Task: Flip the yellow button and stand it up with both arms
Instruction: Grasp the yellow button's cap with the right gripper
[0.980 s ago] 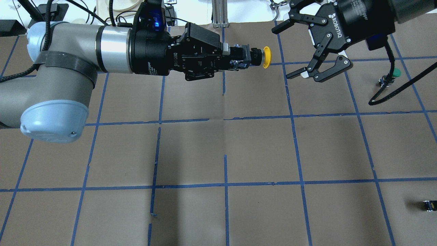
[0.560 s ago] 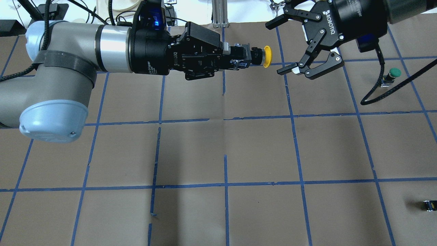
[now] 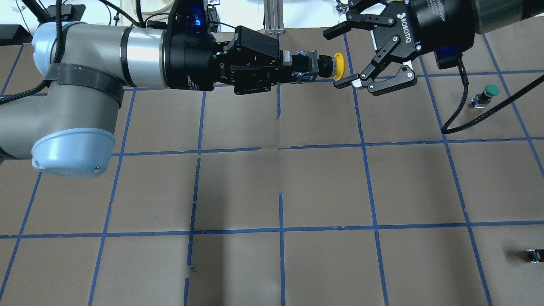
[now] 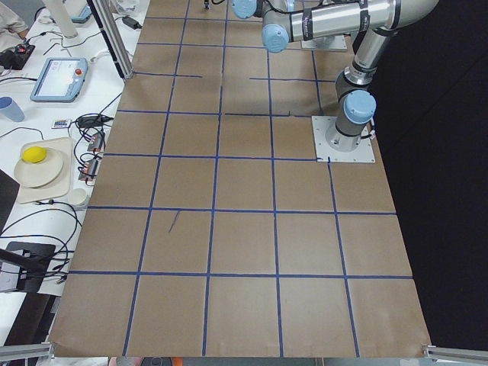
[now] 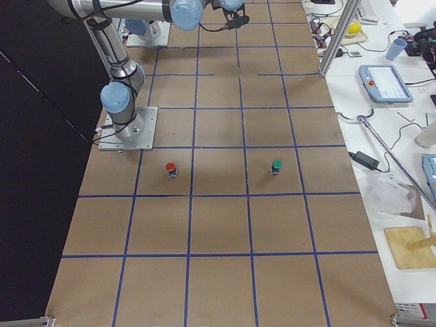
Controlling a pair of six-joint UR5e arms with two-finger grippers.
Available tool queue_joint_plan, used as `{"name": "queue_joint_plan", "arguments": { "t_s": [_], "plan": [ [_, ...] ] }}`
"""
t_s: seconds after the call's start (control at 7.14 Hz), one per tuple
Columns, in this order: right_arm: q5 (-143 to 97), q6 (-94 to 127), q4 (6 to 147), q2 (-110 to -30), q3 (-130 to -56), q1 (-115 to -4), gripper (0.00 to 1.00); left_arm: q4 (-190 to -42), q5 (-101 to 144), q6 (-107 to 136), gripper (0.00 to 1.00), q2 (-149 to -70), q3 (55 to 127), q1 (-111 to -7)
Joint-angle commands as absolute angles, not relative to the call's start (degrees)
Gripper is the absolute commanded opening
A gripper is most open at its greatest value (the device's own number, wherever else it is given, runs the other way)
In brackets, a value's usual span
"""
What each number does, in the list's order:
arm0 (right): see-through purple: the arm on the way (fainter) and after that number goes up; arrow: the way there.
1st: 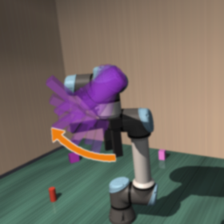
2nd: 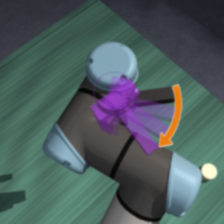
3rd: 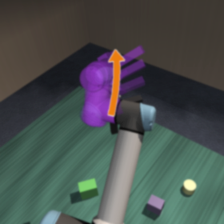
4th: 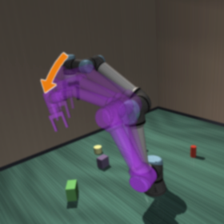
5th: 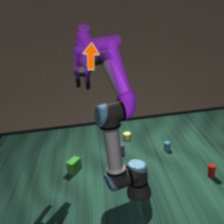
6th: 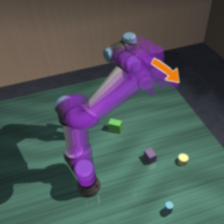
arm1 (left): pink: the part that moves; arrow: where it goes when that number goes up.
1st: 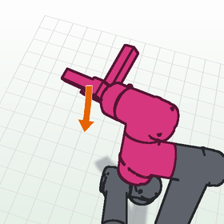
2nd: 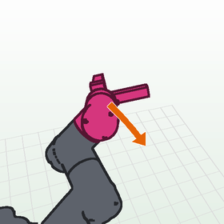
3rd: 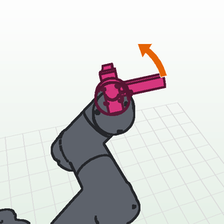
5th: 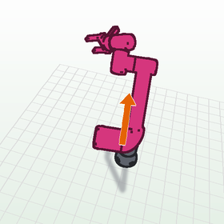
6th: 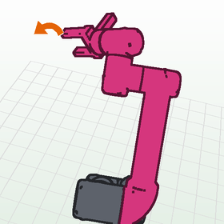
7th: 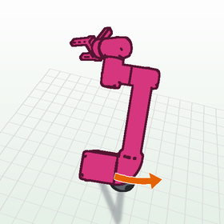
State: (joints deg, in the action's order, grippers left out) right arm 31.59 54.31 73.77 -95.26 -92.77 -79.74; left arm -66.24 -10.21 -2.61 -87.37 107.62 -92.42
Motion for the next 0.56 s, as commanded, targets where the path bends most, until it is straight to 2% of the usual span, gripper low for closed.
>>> {"name": "queue_joint_plan", "arguments": {
  "t_s": [0.0,0.42],
  "plan": [
    [31.55,54.32,73.74,-95.62,-93.16,-79.72,0.72,-65.92,-10.20,-2.64,0.02,-87.36,107.67,-92.64],
    [31.73,54.32,71.29,-97.29,-93.16,-79.37,0.73,-65.92,-10.28,-2.55,0.03,-87.45,107.67,-93.34]
  ]
}}
